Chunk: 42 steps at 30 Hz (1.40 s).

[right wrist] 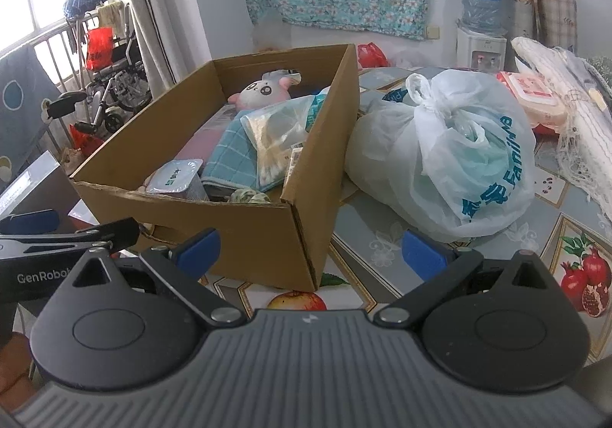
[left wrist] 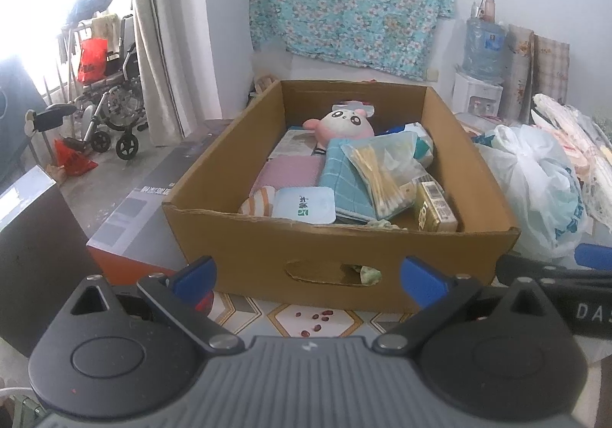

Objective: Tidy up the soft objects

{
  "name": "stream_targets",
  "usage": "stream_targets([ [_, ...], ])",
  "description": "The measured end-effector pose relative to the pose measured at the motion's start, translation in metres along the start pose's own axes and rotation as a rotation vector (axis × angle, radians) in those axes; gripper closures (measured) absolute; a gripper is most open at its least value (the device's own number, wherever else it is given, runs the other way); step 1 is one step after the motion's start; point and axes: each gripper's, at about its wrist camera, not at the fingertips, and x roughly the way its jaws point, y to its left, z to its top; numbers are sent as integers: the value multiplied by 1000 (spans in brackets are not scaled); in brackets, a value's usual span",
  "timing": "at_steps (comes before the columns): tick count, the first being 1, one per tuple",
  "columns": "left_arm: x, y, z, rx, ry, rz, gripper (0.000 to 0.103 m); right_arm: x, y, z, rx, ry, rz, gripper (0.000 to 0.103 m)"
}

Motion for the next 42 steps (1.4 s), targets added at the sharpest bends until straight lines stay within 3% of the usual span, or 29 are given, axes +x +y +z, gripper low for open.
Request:
stream_targets([
  [42,12,-5,0,2,49,12,0,18,-9,-3,35,49,0,1],
])
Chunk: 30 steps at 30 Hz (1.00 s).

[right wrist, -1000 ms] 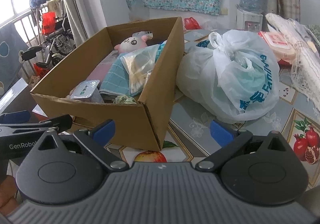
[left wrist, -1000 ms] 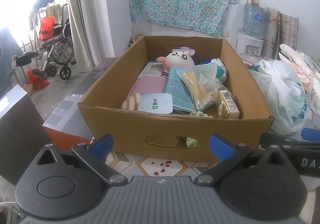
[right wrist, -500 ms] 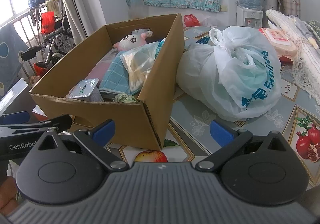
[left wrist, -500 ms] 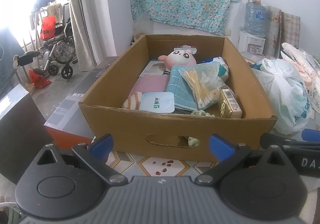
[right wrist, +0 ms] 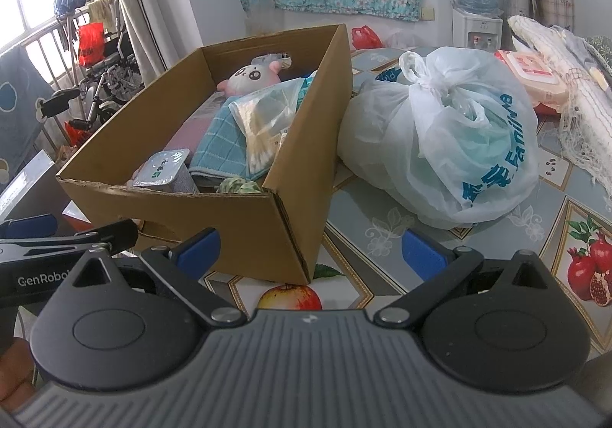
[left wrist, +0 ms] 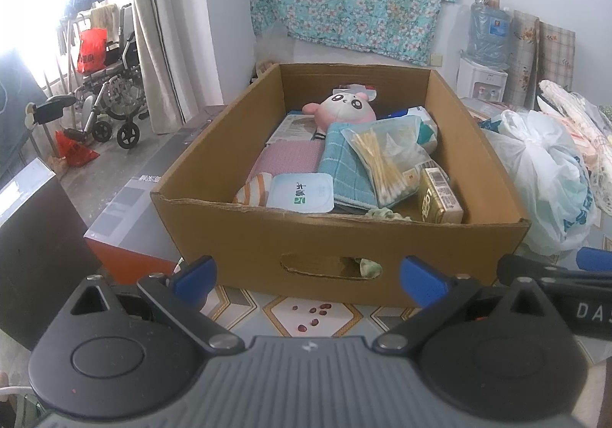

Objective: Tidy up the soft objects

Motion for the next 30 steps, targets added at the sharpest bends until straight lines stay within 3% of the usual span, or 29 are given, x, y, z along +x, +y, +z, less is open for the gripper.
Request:
stream_targets([
  [30,3,2,-1,-5,12,6,0,5,-1,4,-5,19,9,1],
])
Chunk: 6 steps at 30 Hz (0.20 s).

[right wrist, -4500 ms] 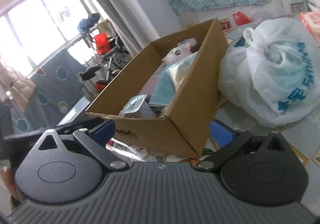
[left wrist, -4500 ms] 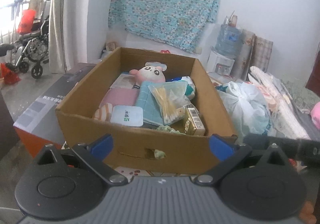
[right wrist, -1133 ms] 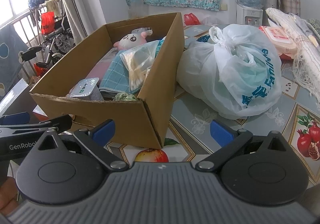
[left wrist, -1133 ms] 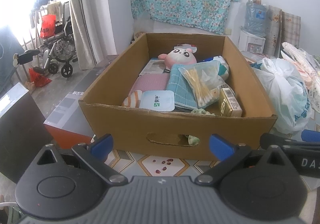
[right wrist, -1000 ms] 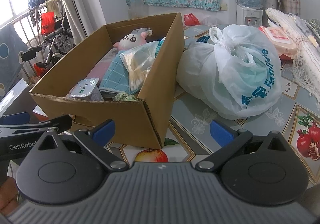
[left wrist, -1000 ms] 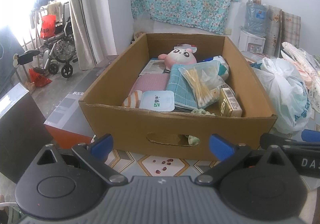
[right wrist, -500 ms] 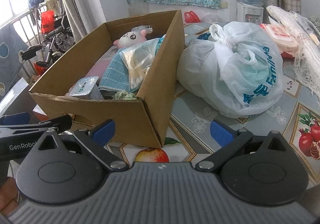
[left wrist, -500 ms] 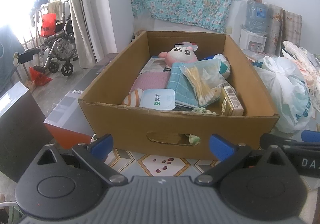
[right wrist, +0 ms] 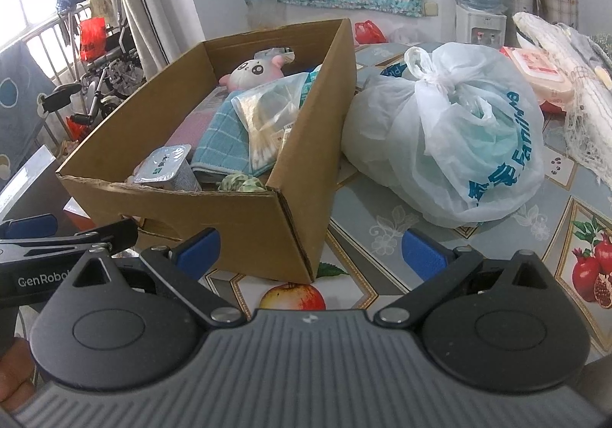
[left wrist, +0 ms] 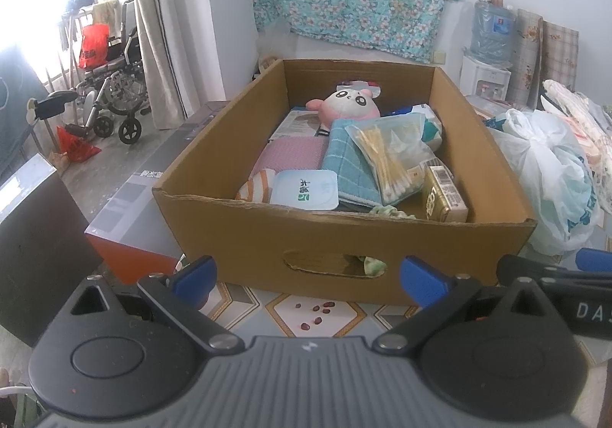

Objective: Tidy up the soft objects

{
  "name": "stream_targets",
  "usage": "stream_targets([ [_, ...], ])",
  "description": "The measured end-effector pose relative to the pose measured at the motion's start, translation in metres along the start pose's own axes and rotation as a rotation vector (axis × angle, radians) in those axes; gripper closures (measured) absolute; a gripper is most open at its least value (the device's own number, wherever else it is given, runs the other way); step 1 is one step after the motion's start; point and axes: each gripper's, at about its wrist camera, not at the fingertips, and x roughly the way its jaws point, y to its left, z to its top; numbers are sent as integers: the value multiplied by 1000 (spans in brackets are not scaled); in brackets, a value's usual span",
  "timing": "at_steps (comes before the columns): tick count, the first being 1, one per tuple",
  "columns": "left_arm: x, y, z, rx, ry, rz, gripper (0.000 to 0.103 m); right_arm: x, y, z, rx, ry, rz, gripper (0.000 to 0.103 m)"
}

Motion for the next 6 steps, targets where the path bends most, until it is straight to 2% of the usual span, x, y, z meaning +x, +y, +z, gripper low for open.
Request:
stream_targets([
  [6,0,0,0,-1,2,-1,0,0,0,0,0,0,0,1],
])
